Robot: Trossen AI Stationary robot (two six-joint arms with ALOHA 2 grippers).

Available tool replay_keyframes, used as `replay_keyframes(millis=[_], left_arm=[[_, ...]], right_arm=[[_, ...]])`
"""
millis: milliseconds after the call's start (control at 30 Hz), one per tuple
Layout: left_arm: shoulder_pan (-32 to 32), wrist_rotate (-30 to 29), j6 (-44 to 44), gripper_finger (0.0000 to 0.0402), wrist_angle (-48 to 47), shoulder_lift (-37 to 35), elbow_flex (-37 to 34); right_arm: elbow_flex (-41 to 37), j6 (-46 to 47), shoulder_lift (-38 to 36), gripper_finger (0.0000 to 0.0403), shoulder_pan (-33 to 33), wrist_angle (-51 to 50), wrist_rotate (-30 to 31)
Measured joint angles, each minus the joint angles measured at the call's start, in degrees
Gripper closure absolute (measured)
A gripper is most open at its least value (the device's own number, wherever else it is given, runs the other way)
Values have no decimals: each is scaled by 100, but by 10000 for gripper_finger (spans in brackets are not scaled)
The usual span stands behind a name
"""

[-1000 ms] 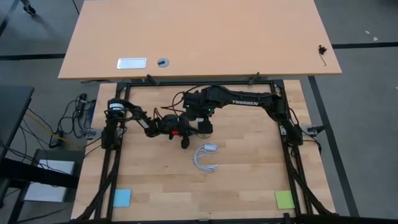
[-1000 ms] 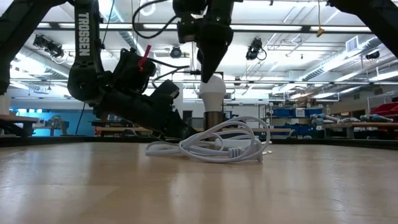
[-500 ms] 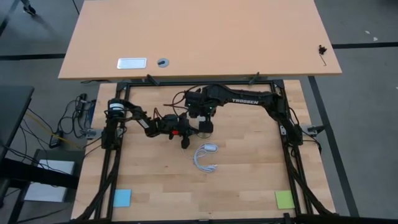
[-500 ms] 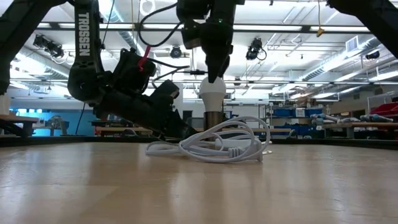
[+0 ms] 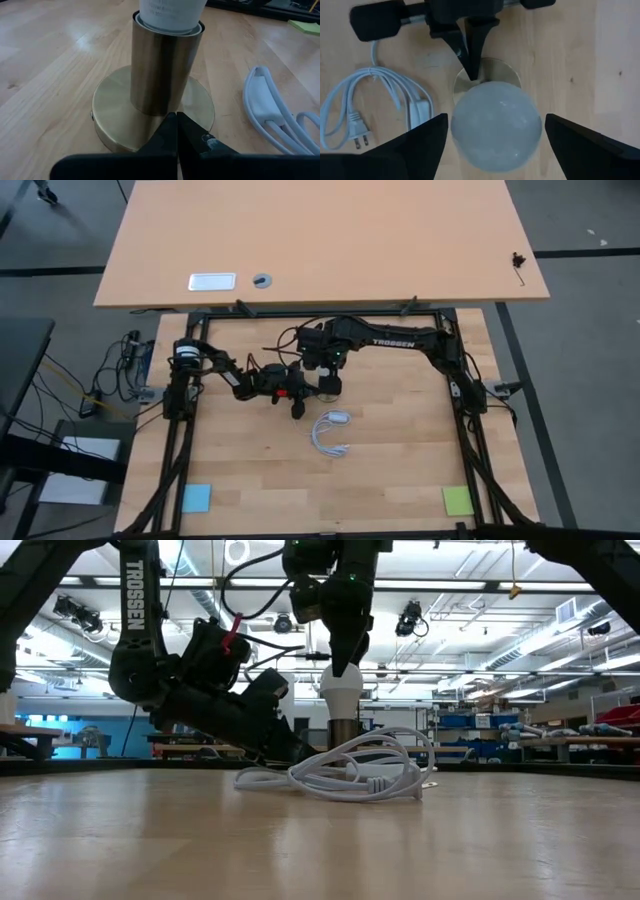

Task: Screw lightbulb
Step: Remove the white lightbulb from the golden lamp

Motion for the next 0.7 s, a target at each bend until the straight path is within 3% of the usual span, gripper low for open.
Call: replay_keyframes(millis=[333,567,700], left_arm=[[0,-9,-2,401,0,0,0],[-2,17,-2,401,4,0,0],[-2,72,-2,401,4,0,0]], right_arm=[[-142,-601,0,107,45,-31,367],[-142,-2391,0,104,158,-125,528],[-142,-2790,0,103,248,-118,718]])
